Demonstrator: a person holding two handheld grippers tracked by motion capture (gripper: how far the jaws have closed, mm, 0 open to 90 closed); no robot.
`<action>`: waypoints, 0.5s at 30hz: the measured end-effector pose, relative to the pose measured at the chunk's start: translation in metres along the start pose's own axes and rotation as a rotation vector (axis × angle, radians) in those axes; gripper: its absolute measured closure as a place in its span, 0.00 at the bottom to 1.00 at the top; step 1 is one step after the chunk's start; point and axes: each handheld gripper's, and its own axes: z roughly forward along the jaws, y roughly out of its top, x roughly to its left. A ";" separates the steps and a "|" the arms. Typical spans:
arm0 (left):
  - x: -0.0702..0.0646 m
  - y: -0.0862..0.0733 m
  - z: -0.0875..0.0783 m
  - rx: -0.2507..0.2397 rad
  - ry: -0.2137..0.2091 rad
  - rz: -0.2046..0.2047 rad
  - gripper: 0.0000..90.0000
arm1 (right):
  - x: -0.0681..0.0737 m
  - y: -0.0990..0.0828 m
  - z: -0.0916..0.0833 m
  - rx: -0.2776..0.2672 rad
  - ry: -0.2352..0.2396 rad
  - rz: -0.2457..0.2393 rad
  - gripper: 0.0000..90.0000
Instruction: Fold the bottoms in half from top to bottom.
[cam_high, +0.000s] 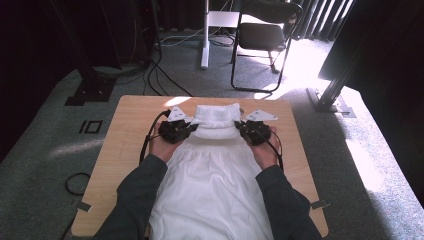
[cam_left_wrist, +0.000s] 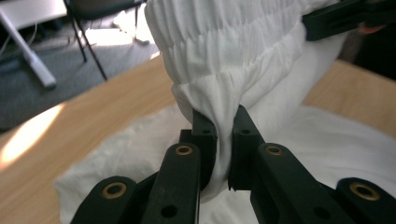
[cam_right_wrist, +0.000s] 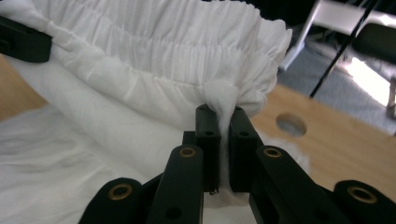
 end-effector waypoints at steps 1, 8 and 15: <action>-0.011 0.004 -0.022 -0.034 -0.014 0.027 0.94 | 0.003 0.004 -0.010 -0.019 0.009 -0.009 0.95; -0.044 -0.030 -0.050 0.001 -0.077 0.030 0.93 | 0.032 -0.013 -0.050 -0.027 0.059 -0.093 0.94; -0.075 -0.094 -0.034 0.129 -0.130 -0.012 0.92 | 0.057 -0.076 -0.052 0.090 0.101 -0.102 0.94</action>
